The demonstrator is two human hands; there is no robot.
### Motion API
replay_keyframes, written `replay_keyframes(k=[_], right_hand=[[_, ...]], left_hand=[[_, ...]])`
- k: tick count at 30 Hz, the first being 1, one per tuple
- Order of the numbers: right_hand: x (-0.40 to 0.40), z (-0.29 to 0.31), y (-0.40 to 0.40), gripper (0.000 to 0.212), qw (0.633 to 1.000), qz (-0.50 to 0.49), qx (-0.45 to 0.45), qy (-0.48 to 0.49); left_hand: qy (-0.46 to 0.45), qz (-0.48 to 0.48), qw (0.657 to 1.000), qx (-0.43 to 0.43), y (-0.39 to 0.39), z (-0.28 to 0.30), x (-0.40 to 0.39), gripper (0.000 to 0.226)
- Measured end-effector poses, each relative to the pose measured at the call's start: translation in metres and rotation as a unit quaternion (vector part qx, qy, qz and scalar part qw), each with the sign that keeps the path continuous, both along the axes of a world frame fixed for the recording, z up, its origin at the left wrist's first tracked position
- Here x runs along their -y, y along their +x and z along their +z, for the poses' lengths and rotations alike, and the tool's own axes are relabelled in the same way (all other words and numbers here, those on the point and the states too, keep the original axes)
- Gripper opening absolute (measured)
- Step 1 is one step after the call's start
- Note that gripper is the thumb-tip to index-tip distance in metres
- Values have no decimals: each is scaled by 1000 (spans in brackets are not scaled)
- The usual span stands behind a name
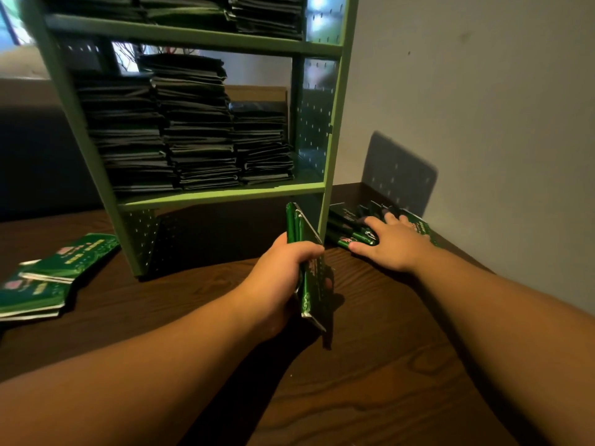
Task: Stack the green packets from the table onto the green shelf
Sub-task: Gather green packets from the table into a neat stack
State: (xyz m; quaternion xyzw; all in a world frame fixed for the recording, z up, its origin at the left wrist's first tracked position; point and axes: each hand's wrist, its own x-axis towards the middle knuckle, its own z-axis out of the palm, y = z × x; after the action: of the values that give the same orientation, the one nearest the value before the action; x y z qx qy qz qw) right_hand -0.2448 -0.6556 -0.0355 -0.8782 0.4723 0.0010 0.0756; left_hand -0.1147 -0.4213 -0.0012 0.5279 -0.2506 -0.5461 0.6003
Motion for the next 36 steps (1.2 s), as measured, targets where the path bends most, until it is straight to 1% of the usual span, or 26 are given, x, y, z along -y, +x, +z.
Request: replay_keyframes(k=[1, 2, 3, 7, 9, 12, 14, 16, 20, 22, 25, 26, 28, 30, 33, 36], right_hand=[[0, -1, -1, 113, 1000, 7, 6, -7], [1, -3, -1, 118, 1000, 10, 12, -11], [2, -6, -1, 112, 1000, 15, 15, -16], [-7, -11, -5, 64, 997, 53, 25, -59], [-12, -9, -11, 42, 991, 87, 28, -93], [-24, -11, -27, 19, 980, 112, 56, -156], [-37, -18, -39, 11, 976, 109, 76, -171], [-55, -24, -48, 11, 974, 115, 88, -171], [-120, -15, -55, 13, 970, 154, 115, -153], [-159, -8, -47, 16, 965, 177, 125, -144], [-214, 2, -20, 26, 960, 229, 110, -121], [-226, 7, -11, 30, 960, 238, 105, -107], [-254, 16, 16, 37, 957, 259, 108, -78], [-275, 21, 44, 37, 951, 273, 131, -61], [-292, 23, 74, 26, 950, 239, 193, -57], [-297, 20, 89, 25, 957, 178, 220, -60]], left_hand=[[3, 8, 1000, 6, 0, 2, -1, 50], [4, 14, 1000, 12, -1, 4, 0, 50], [6, 21, 1000, 20, -2, 4, 0, 48], [16, 38, 999, 26, -8, 6, -8, 40], [20, 44, 998, 32, -8, 5, -12, 38], [29, 52, 997, 50, -7, 6, -24, 48], [29, 56, 997, 50, -6, 7, -34, 58], [30, 62, 996, 53, -4, 9, -45, 60], [28, 98, 993, 50, 3, 14, -73, 26], [19, 115, 992, 46, 8, 15, -90, 21], [10, 137, 990, 38, 17, 16, -117, 20], [8, 144, 989, 35, 20, 17, -122, 23], [2, 174, 984, 34, 31, 15, -141, 35], [-12, 210, 977, 45, 46, 14, -163, 45], [-26, 246, 966, 69, 68, 13, -191, 46], [-43, 257, 962, 83, 85, 13, -209, 40]])
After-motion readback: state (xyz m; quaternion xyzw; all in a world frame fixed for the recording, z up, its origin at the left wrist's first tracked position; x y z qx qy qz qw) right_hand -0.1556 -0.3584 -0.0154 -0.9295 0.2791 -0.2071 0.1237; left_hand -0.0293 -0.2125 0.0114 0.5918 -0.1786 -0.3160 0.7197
